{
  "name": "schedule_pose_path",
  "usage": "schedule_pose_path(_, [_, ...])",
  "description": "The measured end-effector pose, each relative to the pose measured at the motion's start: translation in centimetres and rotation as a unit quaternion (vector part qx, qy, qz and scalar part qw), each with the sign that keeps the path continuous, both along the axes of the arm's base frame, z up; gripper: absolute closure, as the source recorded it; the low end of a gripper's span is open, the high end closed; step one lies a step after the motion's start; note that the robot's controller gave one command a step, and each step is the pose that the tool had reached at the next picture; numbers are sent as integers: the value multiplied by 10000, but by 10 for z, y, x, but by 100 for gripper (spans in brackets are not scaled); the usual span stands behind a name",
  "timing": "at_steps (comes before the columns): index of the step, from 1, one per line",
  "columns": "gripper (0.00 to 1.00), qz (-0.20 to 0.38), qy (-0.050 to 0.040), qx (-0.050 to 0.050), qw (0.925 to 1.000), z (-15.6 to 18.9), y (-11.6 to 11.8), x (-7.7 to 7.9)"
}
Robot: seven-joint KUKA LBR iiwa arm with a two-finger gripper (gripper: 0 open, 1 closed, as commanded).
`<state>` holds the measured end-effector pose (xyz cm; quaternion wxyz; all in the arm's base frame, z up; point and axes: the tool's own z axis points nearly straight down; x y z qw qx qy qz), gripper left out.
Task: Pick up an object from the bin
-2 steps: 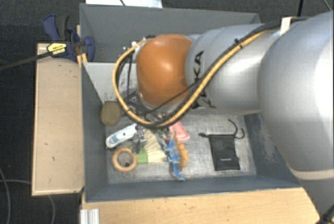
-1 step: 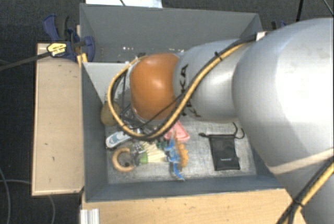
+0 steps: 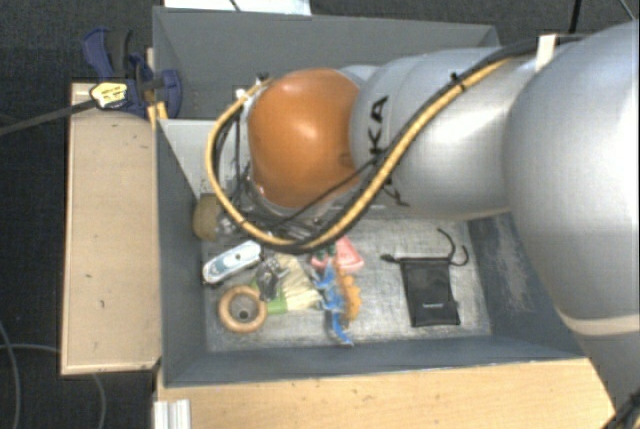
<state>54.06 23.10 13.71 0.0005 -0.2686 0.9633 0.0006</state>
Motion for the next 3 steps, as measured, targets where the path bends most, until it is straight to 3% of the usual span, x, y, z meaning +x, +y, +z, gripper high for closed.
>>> schedule_pose_path(1, [0, 597, -28, 6, 9982, -58, 19, 7])
schedule_pose_path(2, [100, 1559, -17, 5, 9878, -66, 5, 19])
schedule_pose_path(3, [100, 1555, -15, 5, 9878, -66, 5, 19])
